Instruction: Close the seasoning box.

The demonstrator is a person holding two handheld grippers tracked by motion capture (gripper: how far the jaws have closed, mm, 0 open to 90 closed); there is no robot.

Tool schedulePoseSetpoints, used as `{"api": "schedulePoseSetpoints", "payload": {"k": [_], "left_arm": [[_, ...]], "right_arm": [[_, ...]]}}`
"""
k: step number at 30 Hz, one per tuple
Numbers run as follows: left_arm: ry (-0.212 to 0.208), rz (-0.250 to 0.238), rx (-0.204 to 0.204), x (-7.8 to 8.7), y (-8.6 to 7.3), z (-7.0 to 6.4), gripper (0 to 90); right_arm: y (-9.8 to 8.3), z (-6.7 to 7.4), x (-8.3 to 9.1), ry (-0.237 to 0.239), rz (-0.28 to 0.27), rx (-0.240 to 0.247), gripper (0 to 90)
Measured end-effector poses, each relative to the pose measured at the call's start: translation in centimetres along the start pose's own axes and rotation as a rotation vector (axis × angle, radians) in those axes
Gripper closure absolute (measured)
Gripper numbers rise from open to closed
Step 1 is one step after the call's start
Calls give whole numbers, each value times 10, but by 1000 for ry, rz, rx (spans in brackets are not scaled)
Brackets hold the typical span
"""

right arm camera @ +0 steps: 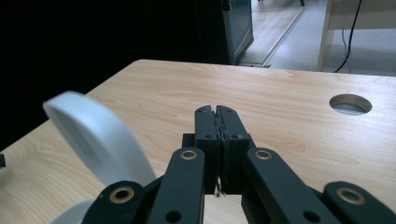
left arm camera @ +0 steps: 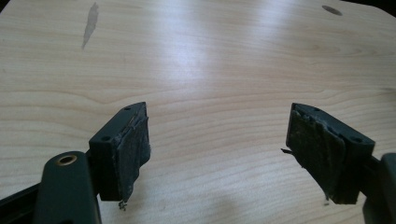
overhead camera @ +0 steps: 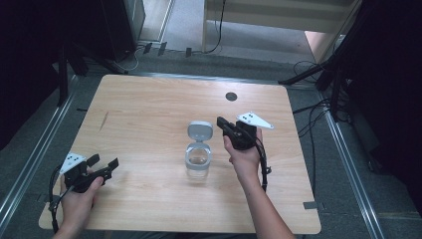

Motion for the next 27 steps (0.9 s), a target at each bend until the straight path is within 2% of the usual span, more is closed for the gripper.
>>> {"api": "schedulePoseSetpoints", "payload": {"k": [2,6,7,8,9,13,16,20,22,24,25,27], "left_arm": [[-15,8,30,-1,-1,2,229],[-25,9,58,-1,-1,5,233],[-26,9,56,-1,-1,5,235],[-24,10,56,-2,-1,5,235],[-22,14,53,-2,-1,5,237],[-17,12,49,-2,-1,4,238],[-16,14,55,-2,-1,4,238],[-14,14,60,-3,-1,5,238],[-12,20,59,-4,-1,5,238],[-9,18,57,-4,-1,4,239],[-7,17,55,-4,-1,4,240],[-8,16,56,-4,-1,4,240]], "right_arm": [[5,0,-1,29,-8,-7,900],[7,7,0,57,-3,45,900],[5,14,6,82,5,77,900],[5,14,6,82,5,77,900],[0,21,12,98,9,101,900],[-11,29,26,133,10,118,900],[-16,28,36,124,-1,116,900],[-22,19,48,97,-10,90,885],[-25,12,52,74,-10,92,807],[-28,5,57,33,-17,99,607],[-30,0,60,3,-11,90,472],[-34,-7,64,-18,5,60,242]]}}
Point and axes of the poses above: each handheld gripper's, and its own axes: x roughly backward along the jaws, y roughly out of its top, z roughly to its left, the point moved 8 cm from there along -x, roughly forward along the jaws, and after that the axes turned 10 degrees about z, right-handed, at the moved point
